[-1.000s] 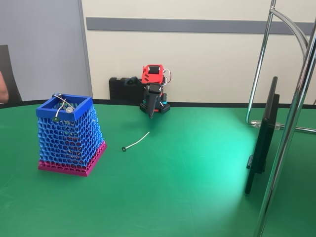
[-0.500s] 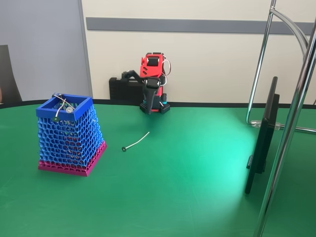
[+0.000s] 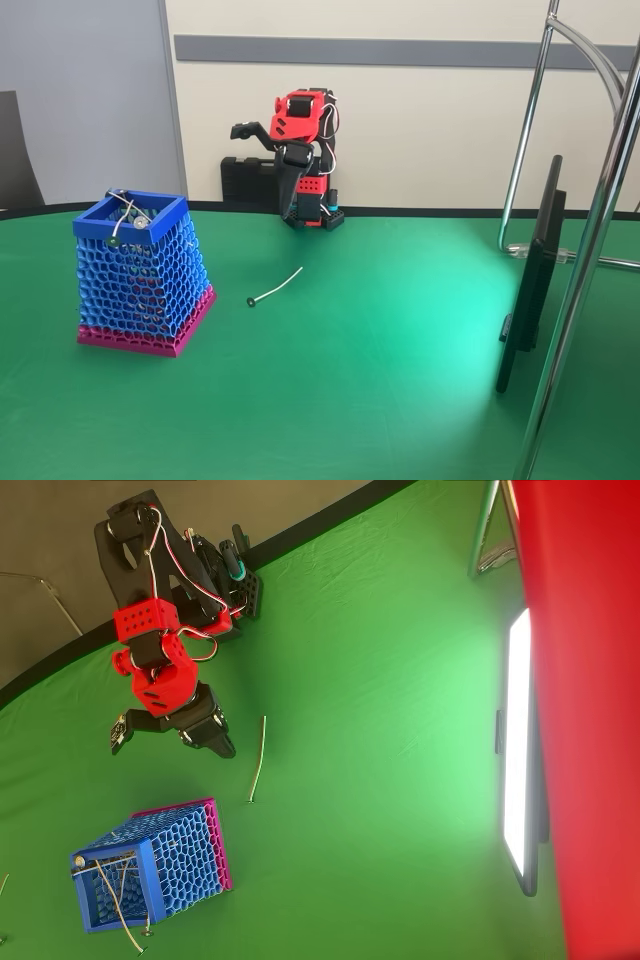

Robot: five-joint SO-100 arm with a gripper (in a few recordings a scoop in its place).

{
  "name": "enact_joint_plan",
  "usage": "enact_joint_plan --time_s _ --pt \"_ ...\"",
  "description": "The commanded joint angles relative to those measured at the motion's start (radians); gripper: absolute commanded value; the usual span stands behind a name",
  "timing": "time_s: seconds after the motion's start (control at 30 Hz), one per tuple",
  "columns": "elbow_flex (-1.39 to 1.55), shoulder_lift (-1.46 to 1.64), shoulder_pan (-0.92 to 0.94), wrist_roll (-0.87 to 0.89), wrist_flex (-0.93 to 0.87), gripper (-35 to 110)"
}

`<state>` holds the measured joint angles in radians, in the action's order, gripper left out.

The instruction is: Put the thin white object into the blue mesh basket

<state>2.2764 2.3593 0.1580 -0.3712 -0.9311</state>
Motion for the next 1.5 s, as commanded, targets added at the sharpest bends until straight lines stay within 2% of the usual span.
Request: enact_joint_plan --time_s 0.0,0.2,0.47,0.57,0.8,0.9,1.47 --pt "-0.091 -0.061 0.011 -0.044 -0.002 4" --pt "-0.170 -0.216 0.002 -0.172 0.009 6" --pt "-0.204 -0.399 -0.028 -0.462 0.057 13" --pt "-0.247 -0.456 -0.029 -0.557 0.029 16" --pt "-0.482 -0.624 -0.017 -0.713 -0.204 16" --pt "-0.545 -0.673 0.002 -0.770 -0.249 16" --pt "-0.623 -0.865 0.156 -1.069 -0.252 16"
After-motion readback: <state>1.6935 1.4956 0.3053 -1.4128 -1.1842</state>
